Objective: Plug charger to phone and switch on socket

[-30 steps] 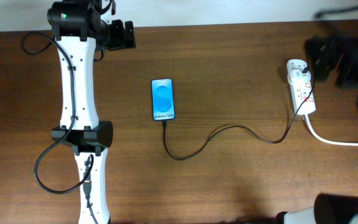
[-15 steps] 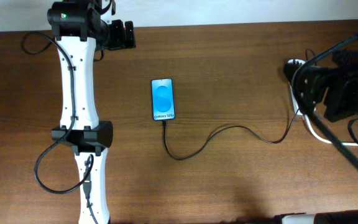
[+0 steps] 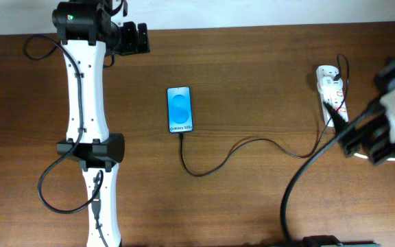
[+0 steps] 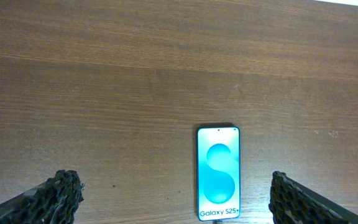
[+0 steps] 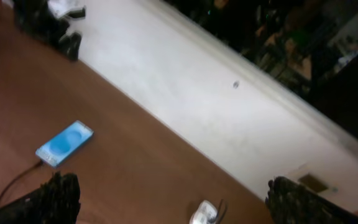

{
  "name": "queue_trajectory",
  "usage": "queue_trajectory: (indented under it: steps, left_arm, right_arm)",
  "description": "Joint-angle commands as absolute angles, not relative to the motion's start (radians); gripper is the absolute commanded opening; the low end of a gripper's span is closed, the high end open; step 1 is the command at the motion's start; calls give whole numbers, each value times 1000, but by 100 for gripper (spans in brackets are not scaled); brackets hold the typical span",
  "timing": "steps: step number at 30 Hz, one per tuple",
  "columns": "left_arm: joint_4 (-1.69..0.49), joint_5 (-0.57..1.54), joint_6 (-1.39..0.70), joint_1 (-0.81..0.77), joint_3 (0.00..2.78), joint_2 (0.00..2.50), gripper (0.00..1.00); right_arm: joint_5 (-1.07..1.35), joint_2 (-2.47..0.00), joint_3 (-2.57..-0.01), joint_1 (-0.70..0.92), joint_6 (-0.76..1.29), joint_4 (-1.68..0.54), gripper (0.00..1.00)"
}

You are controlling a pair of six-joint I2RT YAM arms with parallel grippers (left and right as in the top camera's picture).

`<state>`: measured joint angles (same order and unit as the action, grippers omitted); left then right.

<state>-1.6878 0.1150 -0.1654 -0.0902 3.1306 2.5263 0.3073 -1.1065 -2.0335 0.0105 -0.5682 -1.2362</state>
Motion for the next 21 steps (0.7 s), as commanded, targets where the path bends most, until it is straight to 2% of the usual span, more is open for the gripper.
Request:
queue_trajectory:
  steps: [1,4,10,17,21]
  left_arm:
    - [-1688,107,-160,-91,3137,2494,99]
    - [-1688,107,-160,-91,3137,2494,99]
    - [-1688,107,-160,-91,3137,2494,100]
    - [-1688,107,-160,-91,3137,2494,99]
    - [-1688,107,-160,-91,3137,2494,99]
  right_arm:
    - [303,-939,-1710,-9,-500,-1037,98]
    - [303,-750,-1325,-52,-345,-722,98]
    - [302,-418,-616,-54,-275,-177,98]
    - [248,-155,-200,-54,-74,38,98]
    - [211,-65,-76,-53,-66,76,98]
